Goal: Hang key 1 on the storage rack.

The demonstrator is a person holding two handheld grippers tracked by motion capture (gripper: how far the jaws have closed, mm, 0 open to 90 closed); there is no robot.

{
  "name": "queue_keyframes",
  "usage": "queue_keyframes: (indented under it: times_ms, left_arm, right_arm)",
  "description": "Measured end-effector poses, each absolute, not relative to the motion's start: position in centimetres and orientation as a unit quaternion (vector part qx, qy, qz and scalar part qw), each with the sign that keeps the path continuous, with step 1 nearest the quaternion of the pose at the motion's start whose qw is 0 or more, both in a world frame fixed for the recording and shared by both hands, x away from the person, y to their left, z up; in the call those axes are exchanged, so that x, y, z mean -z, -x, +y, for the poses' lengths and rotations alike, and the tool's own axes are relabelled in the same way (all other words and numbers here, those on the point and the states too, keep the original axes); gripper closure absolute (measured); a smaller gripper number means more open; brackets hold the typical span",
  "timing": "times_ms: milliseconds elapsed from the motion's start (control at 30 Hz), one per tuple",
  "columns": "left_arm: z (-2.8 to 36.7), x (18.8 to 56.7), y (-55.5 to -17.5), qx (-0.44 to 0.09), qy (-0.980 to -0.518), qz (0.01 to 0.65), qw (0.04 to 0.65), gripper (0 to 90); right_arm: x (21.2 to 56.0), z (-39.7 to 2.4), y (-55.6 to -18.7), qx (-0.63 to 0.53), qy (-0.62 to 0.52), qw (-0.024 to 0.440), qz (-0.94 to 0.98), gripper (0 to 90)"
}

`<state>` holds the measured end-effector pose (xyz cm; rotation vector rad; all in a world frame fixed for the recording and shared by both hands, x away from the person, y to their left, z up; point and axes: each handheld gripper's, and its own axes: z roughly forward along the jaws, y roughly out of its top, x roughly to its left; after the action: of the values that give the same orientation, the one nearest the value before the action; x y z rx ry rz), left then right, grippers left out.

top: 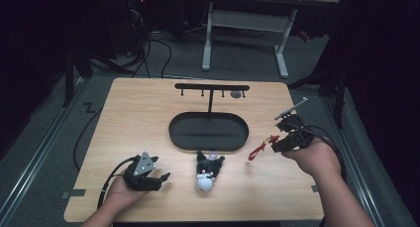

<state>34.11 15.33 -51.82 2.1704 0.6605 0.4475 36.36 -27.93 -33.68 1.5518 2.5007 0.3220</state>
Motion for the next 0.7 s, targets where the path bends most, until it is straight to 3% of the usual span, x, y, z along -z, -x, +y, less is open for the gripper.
queue_keyframes:
  times_ms: [700]
  left_arm:
    - [15.5, 51.8, -34.2, -0.175, -0.858, 0.262, 0.406, 28.2]
  right_arm:
    - [32.4, -26.8, -39.2, -0.127, -0.531, 0.099, 0.832, 66.4]
